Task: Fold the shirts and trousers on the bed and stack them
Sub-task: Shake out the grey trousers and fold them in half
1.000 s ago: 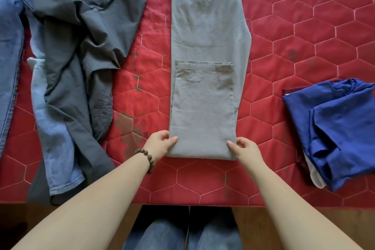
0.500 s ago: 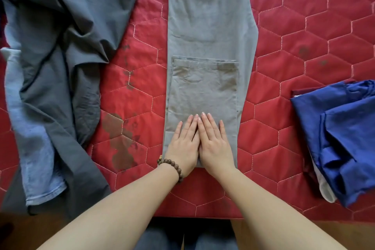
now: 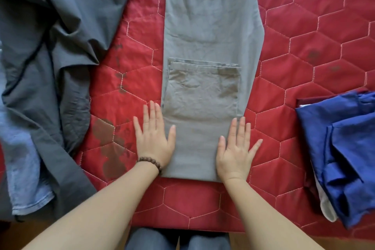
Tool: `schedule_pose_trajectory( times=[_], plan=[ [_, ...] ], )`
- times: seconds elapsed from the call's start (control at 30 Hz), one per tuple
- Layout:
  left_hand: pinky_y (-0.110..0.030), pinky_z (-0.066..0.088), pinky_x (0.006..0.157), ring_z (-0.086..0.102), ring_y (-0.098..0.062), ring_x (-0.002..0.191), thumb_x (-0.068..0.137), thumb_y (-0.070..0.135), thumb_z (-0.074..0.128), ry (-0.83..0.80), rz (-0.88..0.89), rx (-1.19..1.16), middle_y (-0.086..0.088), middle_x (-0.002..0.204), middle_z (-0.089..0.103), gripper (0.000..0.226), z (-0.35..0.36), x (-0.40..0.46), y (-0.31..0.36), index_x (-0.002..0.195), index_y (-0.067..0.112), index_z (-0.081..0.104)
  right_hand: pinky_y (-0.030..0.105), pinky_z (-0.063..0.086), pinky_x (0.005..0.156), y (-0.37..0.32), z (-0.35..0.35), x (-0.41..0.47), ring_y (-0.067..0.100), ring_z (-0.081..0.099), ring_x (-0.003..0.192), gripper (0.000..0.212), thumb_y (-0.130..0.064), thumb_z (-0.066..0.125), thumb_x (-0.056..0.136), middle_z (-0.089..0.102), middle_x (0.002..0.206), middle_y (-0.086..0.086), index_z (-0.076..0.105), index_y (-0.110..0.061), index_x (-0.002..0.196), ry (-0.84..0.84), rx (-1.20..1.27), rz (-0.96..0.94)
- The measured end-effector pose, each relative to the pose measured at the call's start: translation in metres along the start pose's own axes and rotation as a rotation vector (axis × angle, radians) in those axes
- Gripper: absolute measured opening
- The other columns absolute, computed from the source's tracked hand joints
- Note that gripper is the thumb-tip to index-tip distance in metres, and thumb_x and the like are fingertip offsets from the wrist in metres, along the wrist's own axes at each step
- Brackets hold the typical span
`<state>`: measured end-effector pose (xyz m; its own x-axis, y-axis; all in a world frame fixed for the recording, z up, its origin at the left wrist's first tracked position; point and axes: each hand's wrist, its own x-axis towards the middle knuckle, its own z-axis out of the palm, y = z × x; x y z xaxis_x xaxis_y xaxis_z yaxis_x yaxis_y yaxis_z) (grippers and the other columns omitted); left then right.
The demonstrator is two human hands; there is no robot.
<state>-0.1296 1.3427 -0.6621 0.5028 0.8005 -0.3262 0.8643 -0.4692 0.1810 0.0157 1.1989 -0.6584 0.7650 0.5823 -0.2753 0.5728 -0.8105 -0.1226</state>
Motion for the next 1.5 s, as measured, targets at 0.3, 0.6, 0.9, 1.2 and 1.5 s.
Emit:
schedule_pose_trajectory(
  times=[0.3,0.6,0.9,1.2,1.5],
  plan=[
    [-0.044,0.001,0.121,0.002,-0.021,0.149,0.095,0.038,0.019,-0.006,0.495,0.189,-0.005,0.161,0.007,0.064,-0.017,0.109,0.06,0.153,0.01,0.013,0.058,0.01,0.117,-0.053,-0.012,0.109,0.021,0.019,0.146,0.058,-0.025,0.042,0.096,0.024,0.157,0.005,0.029,-0.006,0.148,0.028,-0.054,-0.56],
    [-0.043,0.008,0.119,0.013,-0.022,0.147,0.099,0.041,0.027,0.026,0.938,0.335,0.0,0.158,0.018,0.056,-0.035,0.16,-0.006,0.152,0.027,0.02,0.049,0.014,0.117,0.012,-0.037,0.165,0.019,0.021,0.145,0.055,-0.043,0.031,0.096,0.025,0.157,-0.001,0.027,-0.028,0.149,-0.01,-0.256,-0.912],
    [-0.045,0.009,0.12,0.013,-0.025,0.147,0.089,0.002,0.028,0.047,1.114,0.424,-0.003,0.158,0.023,0.066,-0.066,0.163,-0.065,0.152,0.02,0.02,0.055,0.018,0.116,0.063,-0.071,0.173,0.027,0.025,0.144,0.06,-0.025,0.036,0.089,0.028,0.156,0.005,0.03,-0.023,0.149,-0.051,-0.353,-1.064],
    [-0.043,0.026,0.116,0.032,-0.022,0.142,0.081,0.023,0.068,-0.064,1.129,0.337,-0.004,0.155,0.03,0.076,-0.065,0.163,-0.045,0.148,0.025,0.034,0.054,0.026,0.112,0.036,-0.069,0.175,0.032,0.038,0.137,0.085,0.005,0.064,0.067,0.038,0.15,0.01,0.042,-0.024,0.144,-0.051,-0.336,-1.177],
    [-0.033,0.003,0.12,0.018,-0.018,0.147,0.089,-0.004,0.046,-0.209,0.817,-0.005,0.0,0.156,0.027,0.062,-0.07,0.138,-0.022,0.143,0.026,0.044,0.033,-0.001,0.12,0.024,-0.083,0.163,0.018,0.01,0.147,0.084,0.016,0.041,0.077,0.02,0.157,-0.001,0.036,-0.033,0.145,-0.35,-0.07,-0.892]
  ],
)
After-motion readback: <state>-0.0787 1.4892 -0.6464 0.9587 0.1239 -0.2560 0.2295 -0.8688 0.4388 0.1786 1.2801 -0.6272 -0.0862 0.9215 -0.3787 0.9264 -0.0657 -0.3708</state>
